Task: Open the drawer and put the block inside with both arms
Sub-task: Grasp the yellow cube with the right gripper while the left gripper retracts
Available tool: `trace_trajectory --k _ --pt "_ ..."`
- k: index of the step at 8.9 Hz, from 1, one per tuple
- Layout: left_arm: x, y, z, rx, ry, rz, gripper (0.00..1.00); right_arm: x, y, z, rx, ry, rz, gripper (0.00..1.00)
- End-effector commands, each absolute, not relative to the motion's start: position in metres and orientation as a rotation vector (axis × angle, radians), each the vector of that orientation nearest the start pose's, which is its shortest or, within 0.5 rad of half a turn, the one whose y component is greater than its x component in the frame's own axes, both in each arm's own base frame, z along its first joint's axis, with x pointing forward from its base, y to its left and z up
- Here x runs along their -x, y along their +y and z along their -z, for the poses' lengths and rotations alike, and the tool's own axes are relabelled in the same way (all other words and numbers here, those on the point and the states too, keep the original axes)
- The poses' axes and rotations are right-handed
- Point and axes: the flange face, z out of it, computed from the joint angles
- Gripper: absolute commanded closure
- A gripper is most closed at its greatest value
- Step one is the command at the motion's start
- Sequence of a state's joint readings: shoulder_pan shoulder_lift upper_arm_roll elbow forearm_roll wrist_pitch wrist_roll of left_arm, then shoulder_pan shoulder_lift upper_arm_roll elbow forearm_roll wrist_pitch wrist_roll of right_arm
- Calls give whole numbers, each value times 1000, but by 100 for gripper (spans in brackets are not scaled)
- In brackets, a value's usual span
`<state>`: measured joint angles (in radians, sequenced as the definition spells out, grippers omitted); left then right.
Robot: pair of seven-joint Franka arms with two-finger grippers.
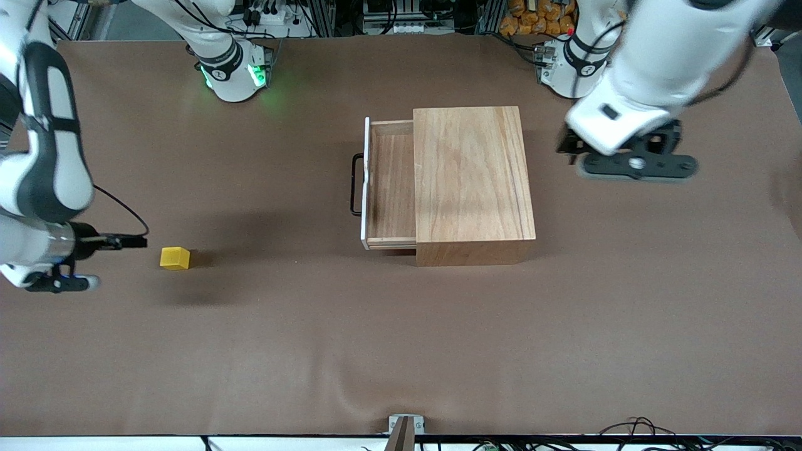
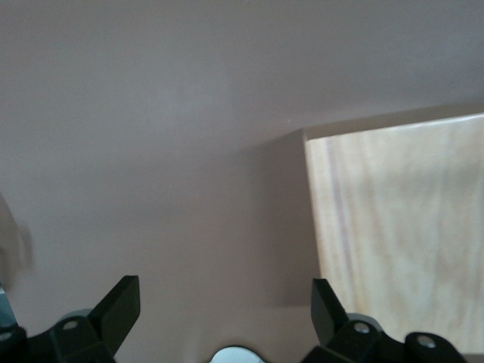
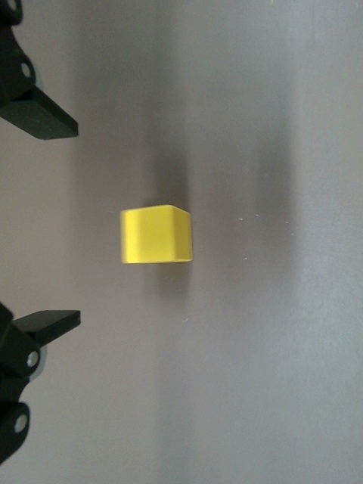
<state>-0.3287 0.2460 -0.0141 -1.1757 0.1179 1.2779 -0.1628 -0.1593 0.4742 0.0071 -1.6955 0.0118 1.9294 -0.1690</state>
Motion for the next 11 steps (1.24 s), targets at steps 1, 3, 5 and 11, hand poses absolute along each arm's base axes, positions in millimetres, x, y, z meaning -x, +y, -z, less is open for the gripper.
trace_trajectory --k 1,3,5,11 --pt "-565 -104 -632 3036 251 -237 0 -621 -91 -249 3066 -48 -323 0" --pt "-556 -28 -617 3077 264 -228 0 -625 -96 -211 3074 -35 -271 0" --pt "-534 14 -605 3097 242 -172 0 -622 -94 -200 3073 -35 -273 0" --pt "-549 0 -589 3193 -89 -80 0 -624 -80 -208 3041 -45 -370 100"
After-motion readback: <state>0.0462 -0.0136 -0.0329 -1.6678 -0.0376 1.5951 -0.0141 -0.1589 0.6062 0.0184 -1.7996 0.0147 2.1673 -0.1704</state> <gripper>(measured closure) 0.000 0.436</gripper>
